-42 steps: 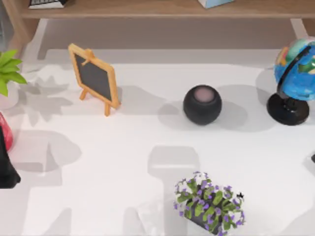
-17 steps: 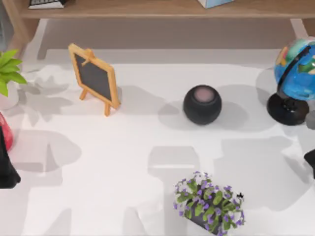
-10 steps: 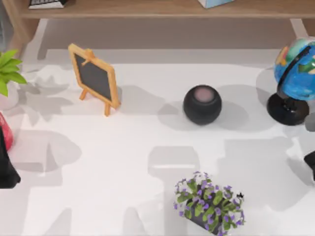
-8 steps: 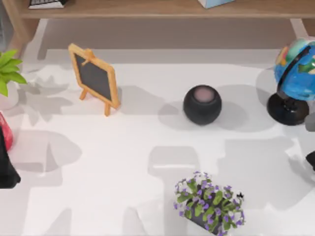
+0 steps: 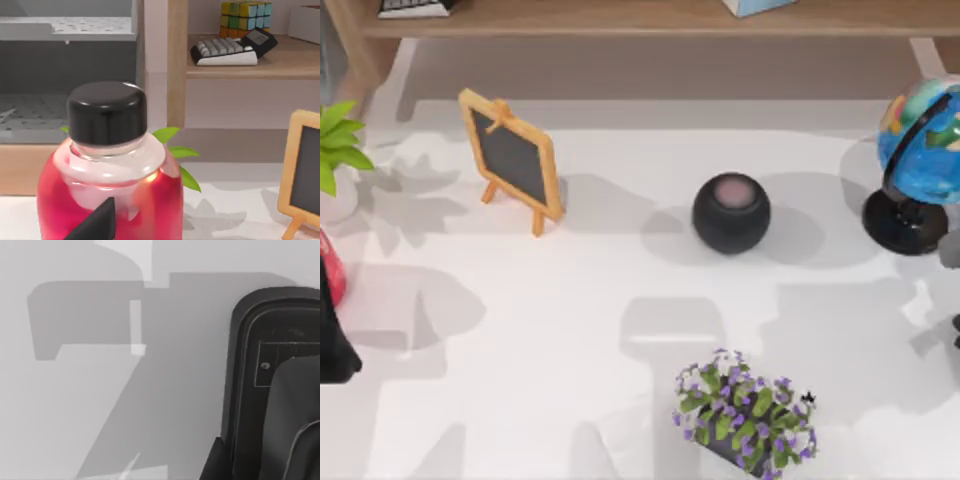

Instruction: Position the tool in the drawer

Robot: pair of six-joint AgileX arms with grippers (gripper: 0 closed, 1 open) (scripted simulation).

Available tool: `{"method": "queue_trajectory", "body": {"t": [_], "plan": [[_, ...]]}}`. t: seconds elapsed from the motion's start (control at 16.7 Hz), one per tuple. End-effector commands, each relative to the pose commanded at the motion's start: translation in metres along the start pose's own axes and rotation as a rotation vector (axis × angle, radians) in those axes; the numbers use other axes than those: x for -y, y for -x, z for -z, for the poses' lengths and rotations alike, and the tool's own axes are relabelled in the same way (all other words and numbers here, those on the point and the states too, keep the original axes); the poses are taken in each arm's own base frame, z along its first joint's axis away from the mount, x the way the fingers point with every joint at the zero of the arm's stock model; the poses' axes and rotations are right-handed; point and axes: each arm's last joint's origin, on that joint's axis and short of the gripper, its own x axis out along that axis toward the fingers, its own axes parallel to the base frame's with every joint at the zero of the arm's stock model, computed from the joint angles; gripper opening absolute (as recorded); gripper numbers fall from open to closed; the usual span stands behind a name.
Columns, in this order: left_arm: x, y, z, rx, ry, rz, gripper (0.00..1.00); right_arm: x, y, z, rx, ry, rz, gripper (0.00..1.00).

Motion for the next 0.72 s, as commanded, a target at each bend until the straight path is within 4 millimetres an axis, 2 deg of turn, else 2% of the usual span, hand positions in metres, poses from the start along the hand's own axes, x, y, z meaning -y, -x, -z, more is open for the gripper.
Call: {"method": "queue_trajectory", "body": {"t": [0.06,0.12,0.72], "plan": [[0.0,0.0,0.0,0.0,0.0,0.0,1.0,0.0,0.0,0.0,0.0,0.0,0.0,0.02],[0.0,0.0,0.0,0.0,0.0,0.0,1.0,0.0,0.0,0.0,0.0,0.0,0.0,0.0],[0.0,0.0,0.0,0.0,0.0,0.0,1.0,0.0008,0.005,-0.0007,0.006,-0.001,0.003,0.0]]}}
